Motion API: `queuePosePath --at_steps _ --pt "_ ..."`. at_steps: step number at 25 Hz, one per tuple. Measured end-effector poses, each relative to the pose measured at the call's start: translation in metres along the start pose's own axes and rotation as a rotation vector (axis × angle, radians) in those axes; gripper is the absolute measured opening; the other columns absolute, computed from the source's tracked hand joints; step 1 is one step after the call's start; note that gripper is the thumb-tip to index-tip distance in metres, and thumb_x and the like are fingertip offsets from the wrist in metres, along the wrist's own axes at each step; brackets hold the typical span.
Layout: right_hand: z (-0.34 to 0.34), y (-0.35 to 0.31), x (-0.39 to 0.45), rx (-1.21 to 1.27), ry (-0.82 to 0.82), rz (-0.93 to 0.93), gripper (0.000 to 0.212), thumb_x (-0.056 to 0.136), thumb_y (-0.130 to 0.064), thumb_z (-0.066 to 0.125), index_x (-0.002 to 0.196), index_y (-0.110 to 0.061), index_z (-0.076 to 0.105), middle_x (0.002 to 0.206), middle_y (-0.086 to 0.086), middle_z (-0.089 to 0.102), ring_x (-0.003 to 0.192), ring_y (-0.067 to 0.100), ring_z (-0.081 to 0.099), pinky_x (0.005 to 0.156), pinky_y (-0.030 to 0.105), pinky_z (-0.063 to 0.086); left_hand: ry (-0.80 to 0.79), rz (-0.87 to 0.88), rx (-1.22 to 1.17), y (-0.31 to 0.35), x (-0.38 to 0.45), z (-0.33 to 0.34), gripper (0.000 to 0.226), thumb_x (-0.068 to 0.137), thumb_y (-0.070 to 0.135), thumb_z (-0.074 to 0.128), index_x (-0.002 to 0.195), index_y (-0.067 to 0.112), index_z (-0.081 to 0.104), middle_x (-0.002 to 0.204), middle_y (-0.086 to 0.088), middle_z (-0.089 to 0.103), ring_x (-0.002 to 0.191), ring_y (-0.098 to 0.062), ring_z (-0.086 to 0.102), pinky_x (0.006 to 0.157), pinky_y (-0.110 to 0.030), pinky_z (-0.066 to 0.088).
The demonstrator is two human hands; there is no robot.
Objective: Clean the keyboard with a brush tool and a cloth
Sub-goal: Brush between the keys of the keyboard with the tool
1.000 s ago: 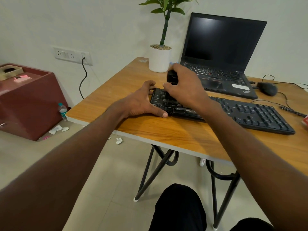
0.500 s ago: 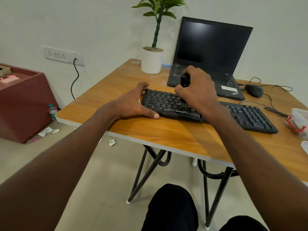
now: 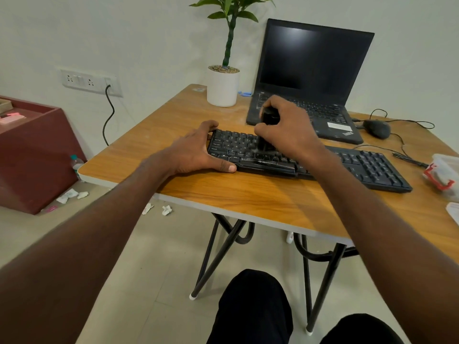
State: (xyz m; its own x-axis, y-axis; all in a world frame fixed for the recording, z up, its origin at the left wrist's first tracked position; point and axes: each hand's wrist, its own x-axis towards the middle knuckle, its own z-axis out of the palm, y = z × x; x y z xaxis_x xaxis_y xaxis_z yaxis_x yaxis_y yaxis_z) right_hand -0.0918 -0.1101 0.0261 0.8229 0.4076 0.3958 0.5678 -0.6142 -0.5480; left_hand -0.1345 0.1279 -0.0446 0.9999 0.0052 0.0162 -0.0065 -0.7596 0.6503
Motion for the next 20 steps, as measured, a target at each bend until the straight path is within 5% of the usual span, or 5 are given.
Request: queuePosePath --at_steps 5,11,15,20 --pt "-0.008 0.009 -0.012 -0.306 0.153 0.020 0.037 0.090 -0.033 0.072 0.120 -0.021 0.056 0.109 0.000 0.056 0.095 0.017 0.056 0.077 0.033 0.049 -0.005 -0.005 0.042 0.004 -0.002 -0.001 0.144 0.041 0.097 0.077 0.160 0.042 0.016 0.165 -0.004 0.038 0.146 -0.031 0.042 0.122 -0.056 0.034" --pt "0.002 -0.002 -0.007 0.292 0.068 0.077 0.024 0.097 -0.021 0.068 0.118 -0.018 0.057 0.109 -0.006 0.060 0.099 0.012 0.063 0.080 0.031 0.060 -0.004 -0.010 0.050 0.004 -0.001 0.000 0.147 0.038 0.102 0.074 0.160 0.041 0.016 0.166 -0.004 0.037 0.147 -0.030 0.042 0.122 -0.058 0.034" --pt "-0.013 0.018 -0.019 0.169 0.080 0.097 0.024 0.097 -0.020 0.069 0.117 -0.020 0.057 0.104 -0.010 0.058 0.089 0.005 0.061 0.067 0.015 0.052 0.017 -0.005 0.064 0.006 -0.003 0.000 0.148 0.040 0.099 0.075 0.161 0.037 0.016 0.167 0.001 0.035 0.148 -0.025 0.040 0.123 -0.056 0.032" --pt "-0.027 0.038 -0.026 -0.216 0.306 0.110 0.033 0.095 -0.030 0.069 0.124 -0.019 0.058 0.112 0.000 0.059 0.095 0.014 0.058 0.071 0.021 0.043 0.025 0.001 0.068 0.005 -0.004 0.000 0.144 0.041 0.096 0.077 0.160 0.038 0.019 0.164 0.000 0.039 0.146 -0.025 0.043 0.122 -0.055 0.035"
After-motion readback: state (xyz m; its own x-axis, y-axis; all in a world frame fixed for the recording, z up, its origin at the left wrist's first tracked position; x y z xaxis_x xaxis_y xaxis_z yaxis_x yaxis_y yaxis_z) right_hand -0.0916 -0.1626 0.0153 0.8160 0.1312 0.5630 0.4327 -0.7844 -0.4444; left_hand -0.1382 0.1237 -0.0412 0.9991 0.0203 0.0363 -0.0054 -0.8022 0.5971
